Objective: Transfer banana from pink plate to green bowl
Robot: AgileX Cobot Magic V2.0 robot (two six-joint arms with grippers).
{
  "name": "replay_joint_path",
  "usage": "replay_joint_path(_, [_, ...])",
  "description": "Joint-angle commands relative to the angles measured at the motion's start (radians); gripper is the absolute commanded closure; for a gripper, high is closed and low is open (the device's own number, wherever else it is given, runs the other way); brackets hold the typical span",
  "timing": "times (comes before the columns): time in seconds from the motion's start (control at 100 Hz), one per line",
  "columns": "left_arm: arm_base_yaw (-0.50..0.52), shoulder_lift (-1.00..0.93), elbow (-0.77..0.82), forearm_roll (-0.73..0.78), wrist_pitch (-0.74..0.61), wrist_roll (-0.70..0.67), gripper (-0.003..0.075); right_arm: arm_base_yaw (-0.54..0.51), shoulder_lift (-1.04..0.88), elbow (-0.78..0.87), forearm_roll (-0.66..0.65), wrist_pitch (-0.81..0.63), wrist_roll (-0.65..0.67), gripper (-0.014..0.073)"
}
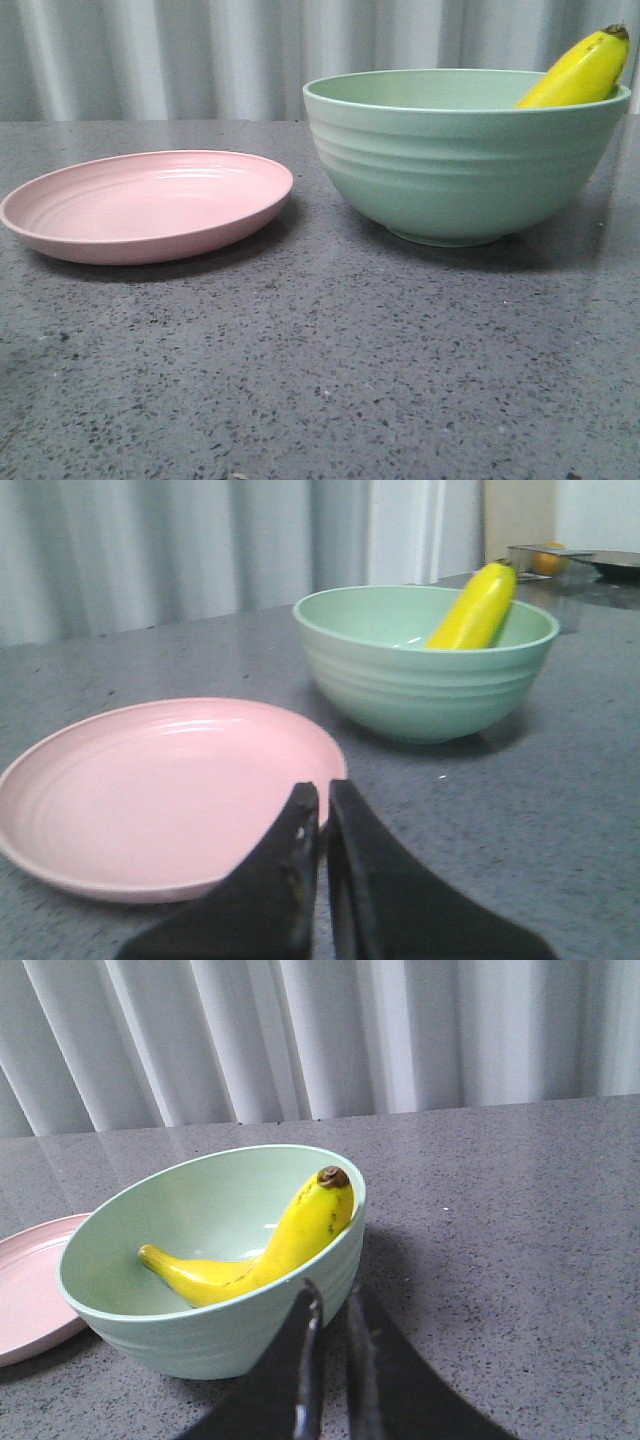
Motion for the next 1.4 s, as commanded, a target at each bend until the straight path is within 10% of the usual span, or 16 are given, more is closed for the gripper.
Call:
replay_joint_path(0.0, [0.063,-0.009,0.007,-0.004,-0.099,-0.009,0.0741,-0.005,0.008,-0.025,-0.005,-0.07,-0.012,0.0624])
replay_joint_path(0.49, [0.553,-0.271,0.108,0.045,-0.008,-0.009,0.0741,-0.005,0.008,-0.025,-0.005,-0.07,-0.012,0.0624])
replay_joint_path(0.7, [0.729,-0.455,0.108,0.045,0.228,-0.009,0.0741,-0.005,0.008,-0.025,-0.005,-0.07,-0.012,0.0624])
replay_joint_path(0.91, [0.771,-0.477,0.108,0.045,0.475,-0.009,0.0741,-0.005,0.01,-0.025,-0.005,-0.07,-0.012,0.0624])
replay_joint_path(1.39, [0.771,-0.477,0.106,0.039,0.47,-0.009,0.0741,-0.005,0.01,-0.025,-0.005,-0.07,-0.012,0.0624])
